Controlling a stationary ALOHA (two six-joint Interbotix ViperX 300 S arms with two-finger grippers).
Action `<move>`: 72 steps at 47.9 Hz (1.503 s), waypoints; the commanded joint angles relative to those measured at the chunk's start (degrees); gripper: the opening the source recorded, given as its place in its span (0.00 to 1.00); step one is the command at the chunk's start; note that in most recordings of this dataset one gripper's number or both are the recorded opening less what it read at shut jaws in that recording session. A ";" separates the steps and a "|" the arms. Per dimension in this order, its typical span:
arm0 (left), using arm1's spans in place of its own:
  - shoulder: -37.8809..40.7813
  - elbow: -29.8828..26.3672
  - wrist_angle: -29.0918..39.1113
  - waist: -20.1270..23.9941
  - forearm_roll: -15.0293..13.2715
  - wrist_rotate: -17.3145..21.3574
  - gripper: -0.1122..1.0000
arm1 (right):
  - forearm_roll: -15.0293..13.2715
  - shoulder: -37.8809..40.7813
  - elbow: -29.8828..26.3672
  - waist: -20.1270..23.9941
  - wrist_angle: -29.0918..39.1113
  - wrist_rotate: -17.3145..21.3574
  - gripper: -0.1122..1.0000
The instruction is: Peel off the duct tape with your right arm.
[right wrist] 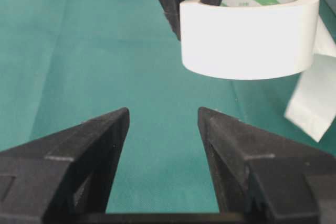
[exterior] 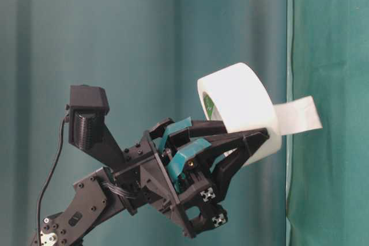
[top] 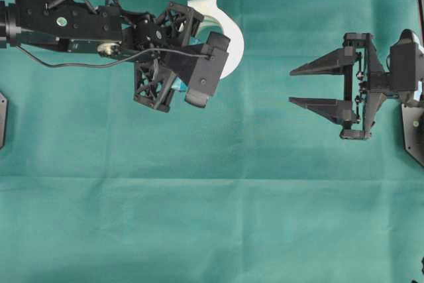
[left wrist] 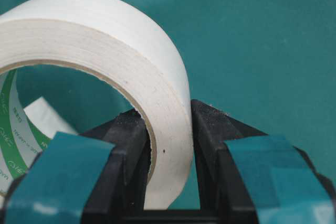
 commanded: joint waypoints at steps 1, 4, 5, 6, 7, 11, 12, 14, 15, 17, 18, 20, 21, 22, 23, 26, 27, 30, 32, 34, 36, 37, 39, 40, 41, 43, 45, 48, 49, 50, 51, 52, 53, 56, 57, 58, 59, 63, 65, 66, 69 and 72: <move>-1.05 -1.32 -0.79 -1.23 -0.18 -0.09 0.28 | -0.09 -0.35 -0.44 0.09 -0.53 0.09 0.30; -1.05 -1.32 -0.88 -1.85 -0.18 -0.09 0.28 | -0.09 -0.44 -0.44 0.09 -0.53 0.09 0.30; -1.05 -1.23 -0.97 -2.02 -0.18 -0.09 0.28 | -0.09 -0.44 -0.44 0.09 -0.53 0.09 0.30; -1.05 -1.23 -1.05 -2.29 -0.18 -0.09 0.28 | -0.09 -0.44 -0.44 0.09 -0.53 0.09 0.30; -1.05 -1.14 -1.14 -2.46 -0.18 -0.09 0.28 | -0.09 -0.44 -0.44 0.09 -0.53 0.09 0.30; -1.05 -0.44 -1.93 -3.43 -0.18 -0.09 0.28 | -0.09 -0.44 -0.44 0.09 -0.53 0.09 0.30; -1.05 -0.35 -2.11 -3.60 -0.18 -0.09 0.28 | -0.09 -0.44 -0.44 0.09 -0.53 0.09 0.30; -1.05 0.00 -2.72 -4.04 -0.26 -0.18 0.28 | -0.09 -0.44 -0.53 0.09 -0.53 0.09 0.30; -1.05 0.18 -3.08 -4.22 -0.18 -0.18 0.28 | -0.09 -0.44 -0.44 0.09 -0.53 0.09 0.30; -0.97 0.62 -3.60 -4.57 -0.26 -0.18 0.28 | -0.09 -0.44 -0.44 0.09 -0.53 0.09 0.30; -0.97 0.88 -3.87 -4.66 -0.18 -0.18 0.28 | -0.09 -0.44 -0.44 0.09 -0.53 0.09 0.30; -0.97 1.41 -4.48 -4.92 -0.18 -0.26 0.28 | -0.09 -0.44 -0.44 0.09 -0.53 0.09 0.30; -0.97 1.76 -4.83 -5.10 -0.26 -0.26 0.28 | -0.09 -0.44 -0.44 0.09 -0.53 0.09 0.30; -0.88 2.11 -5.19 -5.19 -0.26 -0.26 0.28 | -0.09 -0.44 -0.44 0.09 -0.53 0.09 0.30; -0.97 2.29 -5.45 -5.27 -0.26 -0.44 0.28 | -0.09 -0.44 -0.44 0.09 -0.53 0.09 0.30; -0.97 3.16 -6.42 -5.54 -0.26 -1.14 0.28 | -0.09 -0.44 -0.44 0.09 -0.53 0.09 0.30; -0.97 3.34 -6.59 -5.54 -0.26 -1.49 0.28 | -0.09 -0.44 -0.26 0.09 -0.53 0.09 0.30; -0.97 3.87 -7.12 -5.80 -0.26 -2.64 0.28 | -0.09 -0.44 -0.26 0.09 -0.53 0.09 0.30; -0.97 4.13 -7.29 -5.89 -0.26 -3.52 0.28 | -0.09 -0.44 -0.18 0.09 -0.53 0.09 0.30; -0.97 4.39 -7.38 -6.15 -0.26 -4.31 0.28 | -0.09 -0.44 -0.09 0.09 -0.53 0.09 0.30; -0.97 4.48 -7.38 -6.42 -0.26 -4.83 0.28 | -0.09 -0.44 -0.09 0.09 -0.53 0.09 0.30; -0.97 4.48 -7.29 -6.68 -0.26 -5.01 0.28 | -0.09 -0.44 -0.09 0.09 -0.53 0.09 0.30; -0.97 4.57 -7.29 -7.03 -0.26 -5.36 0.28 | -0.09 -0.44 -0.09 0.09 -0.53 0.09 0.30; -0.97 4.48 -7.29 -7.29 -0.26 -5.45 0.28 | -0.09 -0.44 -0.09 0.09 -0.53 0.09 0.30; -0.97 4.57 -7.38 -7.65 -0.26 -5.54 0.28 | -0.09 -0.44 -0.09 0.09 -0.53 0.09 0.30; -0.88 4.57 -7.38 -8.17 -0.26 -5.54 0.28 | -0.09 -0.44 -0.09 0.09 -0.53 0.09 0.30; -0.88 4.57 -7.38 -8.88 -0.26 -5.54 0.28 | -0.09 -0.44 -0.09 0.09 -0.53 0.09 0.30; -0.88 4.57 -7.29 -9.67 -0.26 -5.54 0.28 | -0.09 -0.44 -0.09 0.09 -0.53 0.09 0.30; -0.88 4.57 -7.29 -9.93 -0.26 -5.54 0.28 | -0.09 -0.44 -0.09 0.09 -0.53 0.09 0.30; -0.88 4.57 -7.38 -10.11 -0.26 -5.63 0.28 | -0.09 -0.44 -0.09 0.09 -0.53 0.09 0.30; -0.88 4.57 -7.29 -10.28 -0.26 -5.63 0.28 | -0.09 -0.44 0.00 0.09 -0.53 0.09 0.30; -0.88 4.57 -7.29 -10.55 -0.26 -5.63 0.28 | -0.09 -0.44 -0.09 0.09 -0.53 0.09 0.30; -0.88 4.57 -7.38 -10.72 -0.26 -5.71 0.28 | -0.09 -0.44 -0.09 0.09 -0.53 0.09 0.30; -0.79 4.66 -7.38 -11.34 -0.18 -5.71 0.28 | -0.09 -0.44 -0.09 0.09 -0.53 0.09 0.30; -0.79 4.66 -7.38 -11.43 -0.26 -5.71 0.28 | -0.09 -0.44 -0.09 0.09 -0.53 0.09 0.30; -0.79 4.75 -7.38 -11.69 -0.26 -5.80 0.28 | -0.09 -0.44 -0.09 0.09 -0.53 0.09 0.30; -0.79 4.83 -7.38 -11.78 -0.26 -5.80 0.28 | -0.09 -0.44 -0.09 0.09 -0.53 0.09 0.30; -0.62 5.19 -7.73 -12.13 -0.26 -5.89 0.28 | -0.09 -0.44 -0.09 0.09 -0.53 0.09 0.30; -0.26 5.27 -8.00 -12.39 -0.26 -5.98 0.28 | -0.09 -0.44 -0.09 0.09 -0.53 0.09 0.30; -0.09 5.27 -8.17 -12.48 -0.26 -6.15 0.28 | -0.09 -0.44 -0.09 0.18 -0.53 0.09 0.30; 1.05 5.19 -8.53 -12.83 -0.26 -6.77 0.28 | -0.09 -0.44 0.00 0.35 -0.53 0.09 0.30; 2.02 5.10 -8.53 -13.01 -0.26 -7.29 0.28 | -0.09 -0.44 -0.09 0.44 -0.53 0.18 0.30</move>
